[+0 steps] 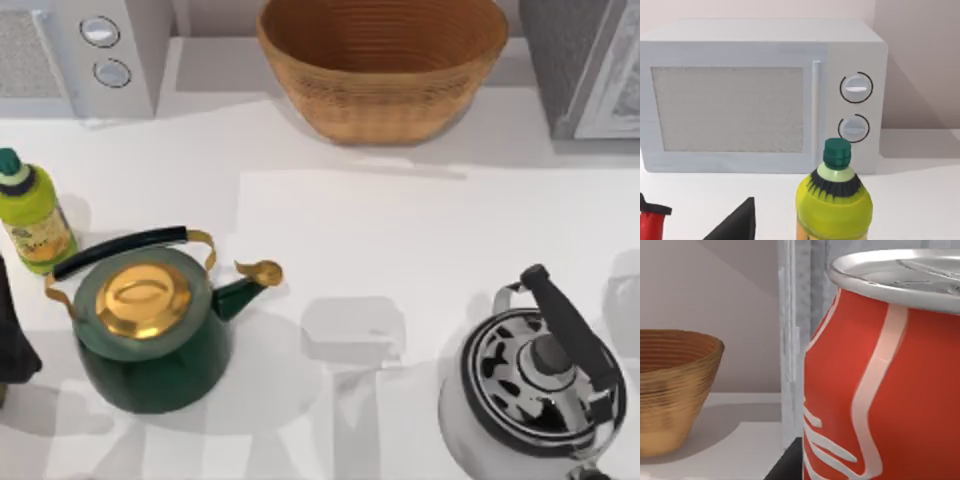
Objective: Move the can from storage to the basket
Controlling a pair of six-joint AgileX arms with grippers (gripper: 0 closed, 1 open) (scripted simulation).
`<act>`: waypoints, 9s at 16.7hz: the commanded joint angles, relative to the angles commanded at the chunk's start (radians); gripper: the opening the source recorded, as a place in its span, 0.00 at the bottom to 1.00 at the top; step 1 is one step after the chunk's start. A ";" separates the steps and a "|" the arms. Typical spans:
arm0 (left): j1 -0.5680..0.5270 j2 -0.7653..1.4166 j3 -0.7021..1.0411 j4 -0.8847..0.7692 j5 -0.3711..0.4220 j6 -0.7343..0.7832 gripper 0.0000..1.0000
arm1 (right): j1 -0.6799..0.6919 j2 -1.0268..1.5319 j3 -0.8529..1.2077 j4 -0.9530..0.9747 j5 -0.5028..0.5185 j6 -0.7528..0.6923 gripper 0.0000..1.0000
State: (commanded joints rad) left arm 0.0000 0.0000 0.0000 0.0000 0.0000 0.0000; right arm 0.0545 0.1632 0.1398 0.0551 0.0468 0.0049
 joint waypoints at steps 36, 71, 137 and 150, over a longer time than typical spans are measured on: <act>0.000 0.000 0.000 0.000 0.000 0.000 1.00 | 0.487 2.109 1.583 0.478 0.519 0.012 0.00; 0.000 0.000 0.000 0.000 0.000 0.000 1.00 | 0.479 2.139 1.626 0.471 0.511 0.011 1.00; 0.000 0.000 0.000 0.000 0.000 0.000 1.00 | -0.712 0.769 0.127 0.701 -0.700 0.036 1.00; 0.000 0.000 0.000 0.000 0.000 0.000 1.00 | -1.080 1.388 0.228 1.153 -1.058 0.024 1.00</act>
State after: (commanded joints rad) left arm 0.0000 0.0000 0.0000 0.0000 0.0000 0.0000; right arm -1.0251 1.5515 0.3674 1.2081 -1.0108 0.0288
